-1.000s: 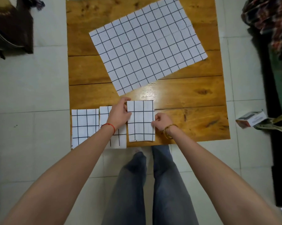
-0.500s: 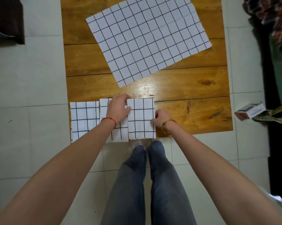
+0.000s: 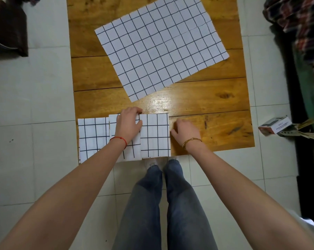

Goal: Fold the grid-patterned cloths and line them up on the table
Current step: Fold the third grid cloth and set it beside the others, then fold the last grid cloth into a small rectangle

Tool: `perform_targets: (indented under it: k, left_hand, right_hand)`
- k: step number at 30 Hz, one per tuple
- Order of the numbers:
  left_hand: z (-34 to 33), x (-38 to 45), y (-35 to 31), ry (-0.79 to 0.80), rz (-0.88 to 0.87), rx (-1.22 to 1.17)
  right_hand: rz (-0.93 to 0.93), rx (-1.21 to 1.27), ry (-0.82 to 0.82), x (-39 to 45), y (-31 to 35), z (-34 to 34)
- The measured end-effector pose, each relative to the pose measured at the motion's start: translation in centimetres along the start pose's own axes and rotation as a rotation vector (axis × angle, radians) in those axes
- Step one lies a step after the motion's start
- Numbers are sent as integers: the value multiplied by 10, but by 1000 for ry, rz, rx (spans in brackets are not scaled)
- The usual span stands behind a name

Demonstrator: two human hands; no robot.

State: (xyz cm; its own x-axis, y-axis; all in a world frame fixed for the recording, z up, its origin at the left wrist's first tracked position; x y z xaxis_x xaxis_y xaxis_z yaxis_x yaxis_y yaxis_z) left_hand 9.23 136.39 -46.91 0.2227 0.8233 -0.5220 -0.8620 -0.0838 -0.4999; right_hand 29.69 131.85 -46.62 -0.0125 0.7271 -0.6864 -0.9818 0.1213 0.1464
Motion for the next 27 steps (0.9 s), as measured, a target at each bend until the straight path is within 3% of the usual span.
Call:
perform_targets:
  k: [16,27]
  left_hand:
    - [79,-71,-134,-66,-150,365]
    - [52,-110,-276,-139,-169,390]
  right_hand:
    - [-32,138,-250,-101,-80,131]
    - [34,148,-364,-185,-207,196]
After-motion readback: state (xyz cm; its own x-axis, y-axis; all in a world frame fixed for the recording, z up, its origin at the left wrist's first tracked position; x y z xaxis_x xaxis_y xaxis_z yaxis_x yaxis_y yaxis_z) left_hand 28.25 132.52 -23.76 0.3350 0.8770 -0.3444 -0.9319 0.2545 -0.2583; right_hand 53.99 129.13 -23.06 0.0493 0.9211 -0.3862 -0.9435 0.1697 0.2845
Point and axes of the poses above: each hand's wrist, its own x-axis towards the middle knuckle, its own z-axis out of the back of the hand, y = z × x, the point moved 8 cm from there along x, towards the middle knuckle, and after that the axes turned 11 degrees about y, right-handed, at the moved point
